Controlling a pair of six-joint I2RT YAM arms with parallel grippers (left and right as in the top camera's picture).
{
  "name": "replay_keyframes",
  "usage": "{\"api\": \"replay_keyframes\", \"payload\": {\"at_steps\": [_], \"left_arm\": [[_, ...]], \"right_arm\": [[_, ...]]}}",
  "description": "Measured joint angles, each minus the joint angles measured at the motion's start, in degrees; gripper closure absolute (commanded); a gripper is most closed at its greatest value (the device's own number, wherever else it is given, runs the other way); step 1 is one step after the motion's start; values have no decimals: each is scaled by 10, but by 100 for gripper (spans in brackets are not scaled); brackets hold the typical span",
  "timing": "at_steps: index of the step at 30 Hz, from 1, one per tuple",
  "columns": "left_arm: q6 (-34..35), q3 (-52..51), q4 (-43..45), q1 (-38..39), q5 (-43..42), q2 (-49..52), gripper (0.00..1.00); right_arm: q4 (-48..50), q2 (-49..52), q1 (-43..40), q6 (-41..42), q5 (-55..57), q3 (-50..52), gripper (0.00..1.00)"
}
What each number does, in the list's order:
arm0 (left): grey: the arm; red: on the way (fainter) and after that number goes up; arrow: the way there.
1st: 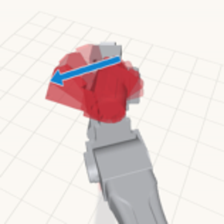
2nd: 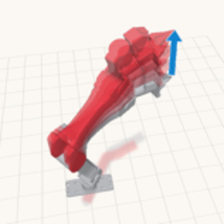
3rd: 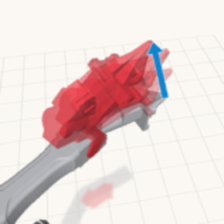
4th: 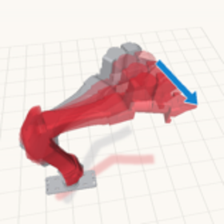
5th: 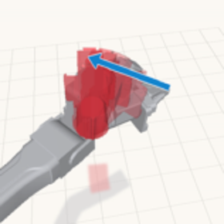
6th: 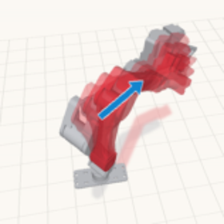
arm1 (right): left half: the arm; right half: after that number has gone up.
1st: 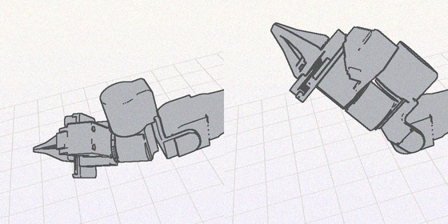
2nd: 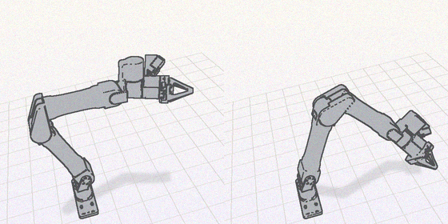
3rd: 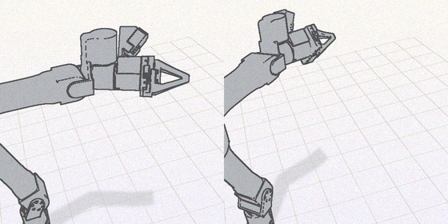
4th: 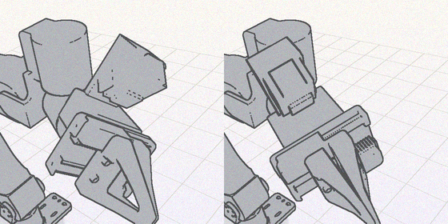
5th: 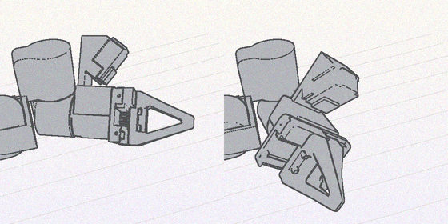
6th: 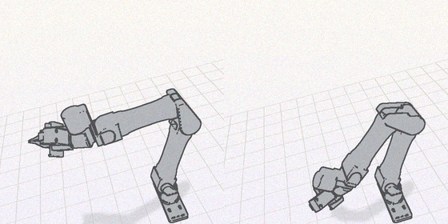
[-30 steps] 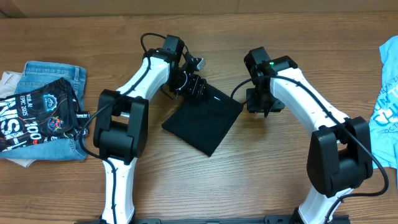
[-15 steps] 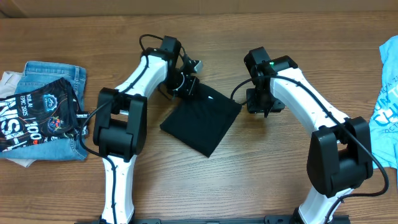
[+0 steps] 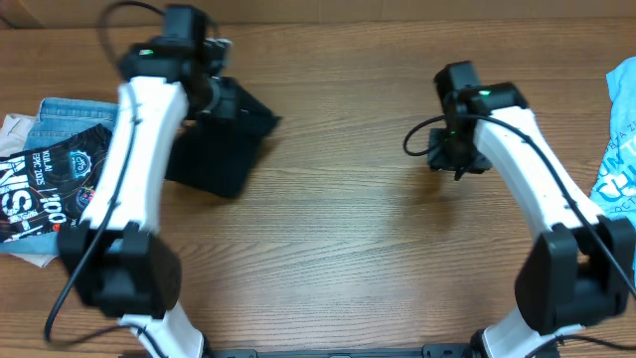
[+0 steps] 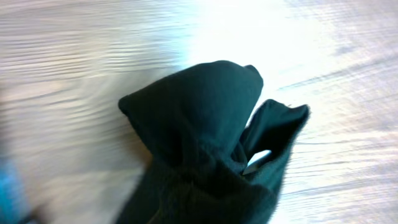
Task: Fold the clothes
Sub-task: 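Carry the bundle left with the left gripper onto the jeans pile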
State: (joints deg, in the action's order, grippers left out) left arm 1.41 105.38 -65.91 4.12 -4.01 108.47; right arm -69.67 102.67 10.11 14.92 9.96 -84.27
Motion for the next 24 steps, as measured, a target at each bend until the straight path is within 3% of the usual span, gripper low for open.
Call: {"api": "replay_keyframes", "payload": {"at_steps": [11, 24], "left_arm": [[7, 2, -76, -93, 150, -66, 96], [15, 2, -8, -243, 164, -67, 96]], "right_arm": [[-7, -36, -11, -10, 2, -4, 54], [-9, -36, -11, -13, 1, -4, 54]]}}
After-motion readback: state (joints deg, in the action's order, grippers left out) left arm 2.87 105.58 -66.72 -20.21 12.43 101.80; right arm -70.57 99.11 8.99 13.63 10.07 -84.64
